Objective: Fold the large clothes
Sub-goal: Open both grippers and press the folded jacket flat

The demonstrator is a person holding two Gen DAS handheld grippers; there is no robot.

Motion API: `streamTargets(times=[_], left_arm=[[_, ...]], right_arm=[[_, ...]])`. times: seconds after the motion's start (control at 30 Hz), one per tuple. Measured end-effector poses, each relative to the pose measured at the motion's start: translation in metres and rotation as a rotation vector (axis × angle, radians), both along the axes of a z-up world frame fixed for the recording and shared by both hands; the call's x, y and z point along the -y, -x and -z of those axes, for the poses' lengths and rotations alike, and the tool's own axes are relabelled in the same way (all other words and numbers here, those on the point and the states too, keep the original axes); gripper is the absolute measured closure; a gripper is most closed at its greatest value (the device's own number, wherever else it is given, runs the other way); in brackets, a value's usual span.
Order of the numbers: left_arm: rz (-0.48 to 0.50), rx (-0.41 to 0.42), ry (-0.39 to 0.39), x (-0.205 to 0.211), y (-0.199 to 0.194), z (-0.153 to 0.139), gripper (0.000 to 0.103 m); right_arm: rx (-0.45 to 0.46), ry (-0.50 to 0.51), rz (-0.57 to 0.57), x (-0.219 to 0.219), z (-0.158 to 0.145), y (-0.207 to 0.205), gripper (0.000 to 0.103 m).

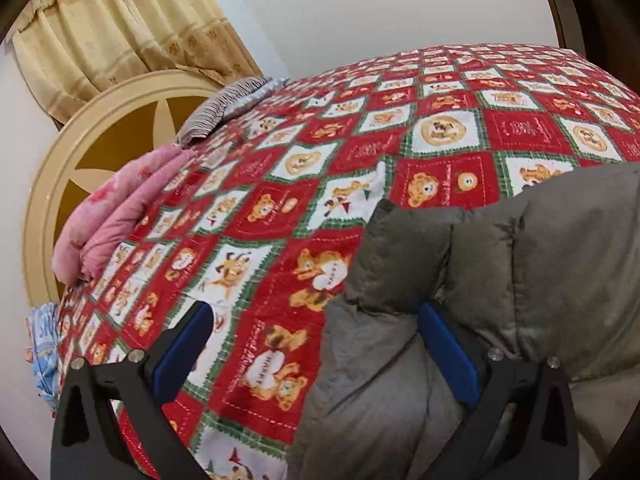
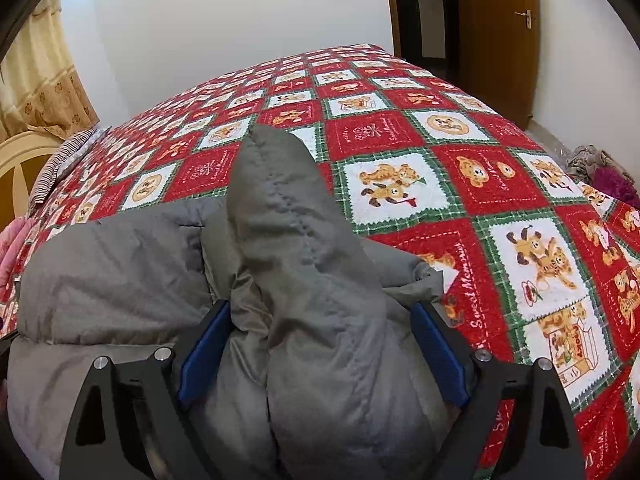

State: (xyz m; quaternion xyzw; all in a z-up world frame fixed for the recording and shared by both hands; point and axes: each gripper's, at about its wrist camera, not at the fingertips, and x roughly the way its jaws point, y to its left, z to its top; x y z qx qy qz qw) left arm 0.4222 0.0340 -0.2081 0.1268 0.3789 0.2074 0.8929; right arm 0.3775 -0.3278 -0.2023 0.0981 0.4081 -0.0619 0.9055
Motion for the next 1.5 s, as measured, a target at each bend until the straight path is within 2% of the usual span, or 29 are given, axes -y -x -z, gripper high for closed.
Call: streamTargets(times=[0.4, 0.47, 0.53, 0.63, 0.7, 0.77, 0.87, 0.97, 1.0, 1.1, 1.2, 1.5], left_arm=[[0.019, -0.033, -0.034, 0.008, -0.008, -0.002, 0.0], [0.027, -0.049, -0.025, 0.008, -0.006, -0.012, 0.0], [0.029, -0.022, 0.012, 0.007, 0.006, -0.032, 0.0], [0.057, 0.073, 0.104, 0.011, 0.032, -0.067, 0.0], [0.1, 0.116, 0.128, 0.024, 0.044, -0.078, 0.0], [0.143, 0.111, 0.099, 0.043, 0.043, -0.076, 0.0], [0.184, 0.062, 0.027, 0.073, 0.035, -0.054, 0.0], [0.185, 0.018, 0.013, 0.081, 0.027, -0.03, 0.0], [0.175, 0.015, 0.02, 0.08, 0.025, -0.026, 0.0], [0.169, 0.013, 0.068, 0.075, 0.025, -0.022, 0.0], [0.171, 0.011, 0.069, 0.077, 0.021, -0.017, 0.0], [0.159, -0.005, 0.081, 0.079, 0.013, -0.004, 0.0]], right_arm=[[-0.052, 0.09, 0.021, -0.009, 0.006, -0.006, 0.01], [-0.063, 0.11, 0.024, -0.011, 0.006, -0.006, 0.01], [-0.077, 0.126, 0.023, -0.012, 0.005, -0.006, 0.01], [-0.08, 0.188, 0.051, -0.015, -0.017, 0.006, 0.01], [0.007, 0.193, 0.074, -0.025, -0.048, 0.027, 0.009], [0.075, 0.178, 0.061, -0.046, -0.075, 0.04, 0.009], [0.134, 0.139, -0.064, -0.093, -0.093, 0.044, 0.008], [0.105, 0.173, -0.162, -0.132, -0.075, 0.034, 0.009], [0.091, 0.191, -0.161, -0.139, -0.065, 0.03, 0.009], [0.026, 0.152, -0.152, -0.139, -0.034, 0.02, 0.009], [0.015, 0.122, -0.135, -0.131, -0.022, 0.014, 0.008], [-0.008, 0.13, -0.134, -0.134, -0.003, 0.006, 0.007]])
